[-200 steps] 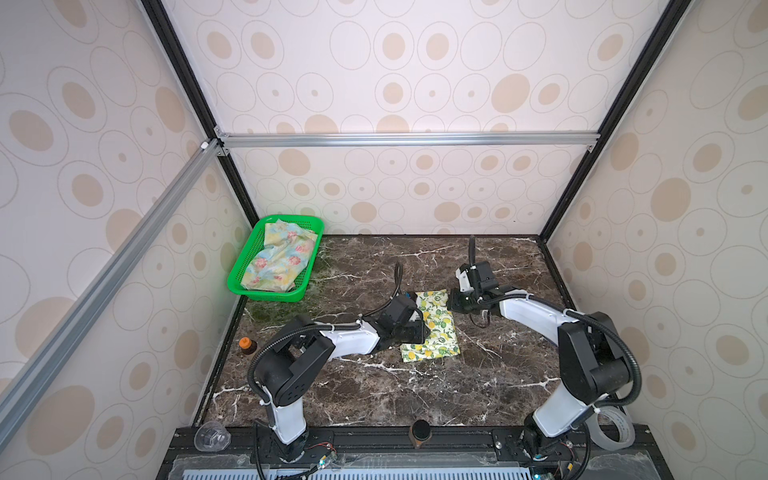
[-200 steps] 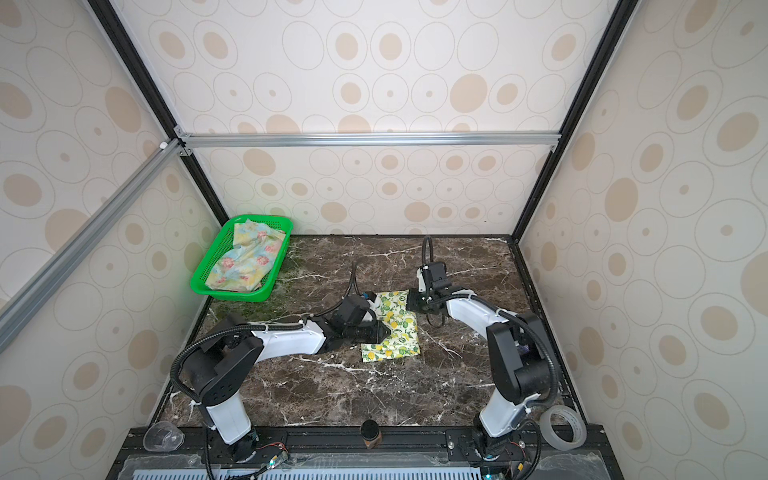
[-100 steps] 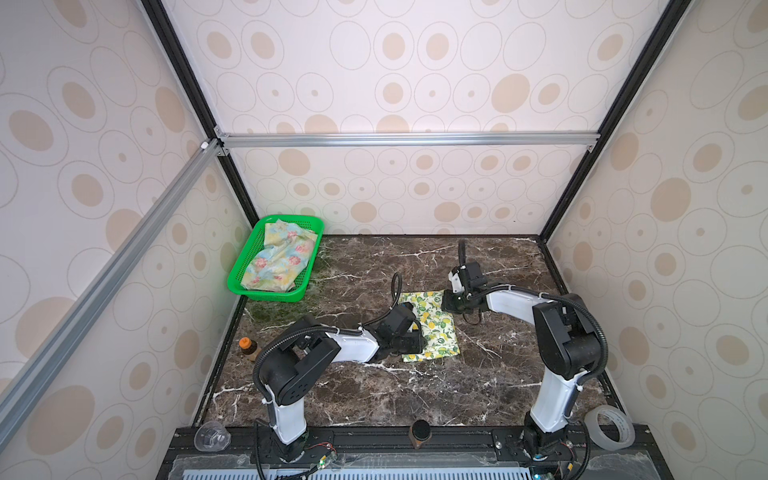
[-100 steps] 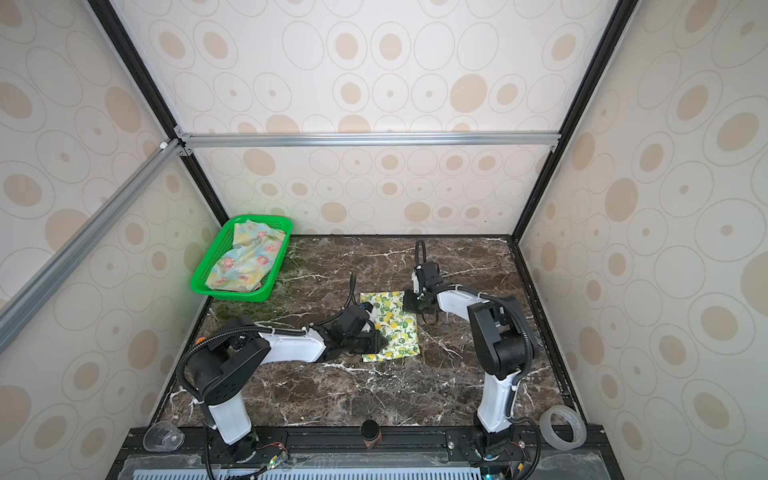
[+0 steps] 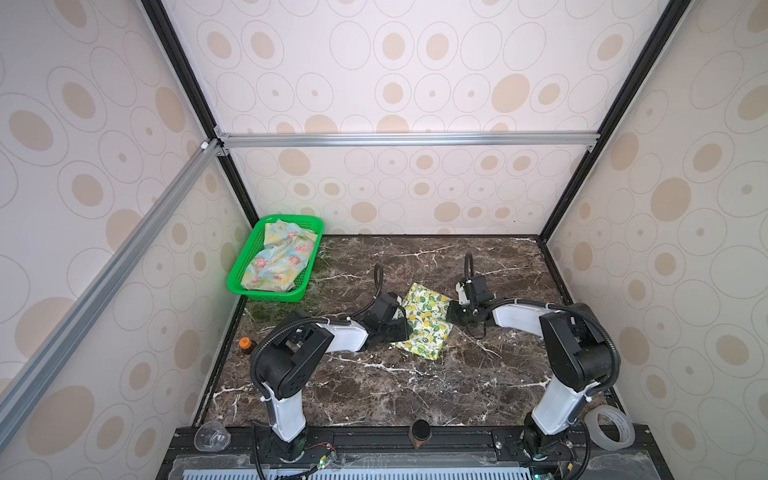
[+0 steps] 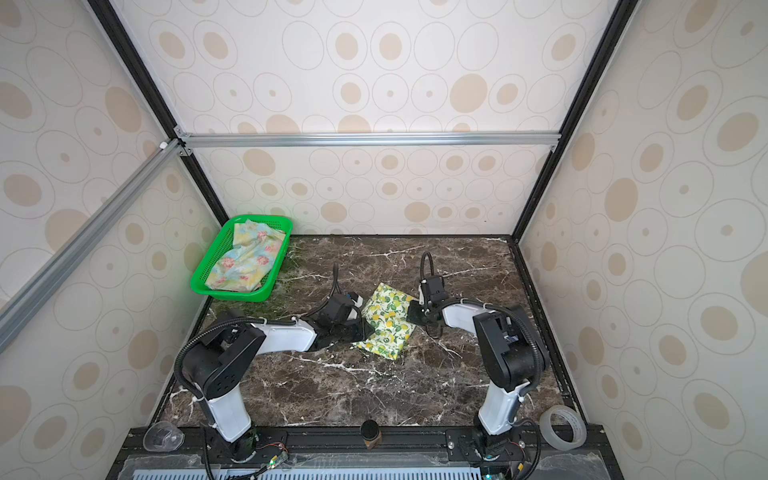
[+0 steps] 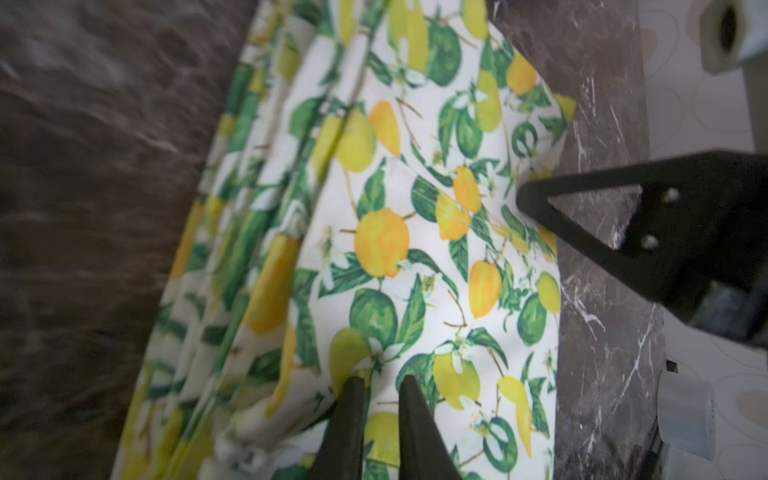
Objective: Fold and stack the skirts
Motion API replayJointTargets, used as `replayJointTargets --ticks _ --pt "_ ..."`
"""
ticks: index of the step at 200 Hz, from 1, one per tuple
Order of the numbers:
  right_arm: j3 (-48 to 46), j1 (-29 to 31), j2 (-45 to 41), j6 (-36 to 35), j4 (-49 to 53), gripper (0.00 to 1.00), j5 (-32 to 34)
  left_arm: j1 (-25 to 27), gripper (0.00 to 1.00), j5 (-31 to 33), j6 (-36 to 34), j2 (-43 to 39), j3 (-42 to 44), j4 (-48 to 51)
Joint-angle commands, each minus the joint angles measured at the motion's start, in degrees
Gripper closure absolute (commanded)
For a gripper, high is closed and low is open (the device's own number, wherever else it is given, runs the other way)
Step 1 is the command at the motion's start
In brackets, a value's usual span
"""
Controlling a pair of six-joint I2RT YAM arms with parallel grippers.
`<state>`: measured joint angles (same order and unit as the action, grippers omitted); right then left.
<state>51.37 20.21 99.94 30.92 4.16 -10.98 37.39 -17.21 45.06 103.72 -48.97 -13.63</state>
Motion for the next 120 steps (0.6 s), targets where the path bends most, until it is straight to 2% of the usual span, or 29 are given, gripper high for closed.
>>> replayJointTargets --ticks 1,49,72,88,120 --pt "-4.2 1.7 -2.5 4.1 2.8 1.00 4.5 -2.6 0.83 3.5 -5.4 1.3 -1.7 7.6" --pt "-8.6 12.6 -7.9 11.0 1.0 1.00 10.5 -5.4 0.83 10.4 -11.4 0.3 -6.9 12.8" --pt "-8.4 14.8 -10.4 13.1 -0.9 1.00 10.1 -5.5 0.83 11.7 -13.3 -2.1 -8.3 13.9" --pt "-6.4 14.8 -12.1 11.8 0.3 1.00 9.8 -5.4 0.82 10.4 -13.7 -4.4 -8.2 14.2" --pt "0.2 14.2 -12.9 4.1 5.0 1.00 8.3 -3.8 0.81 8.4 -12.4 -9.4 -5.4 14.6"
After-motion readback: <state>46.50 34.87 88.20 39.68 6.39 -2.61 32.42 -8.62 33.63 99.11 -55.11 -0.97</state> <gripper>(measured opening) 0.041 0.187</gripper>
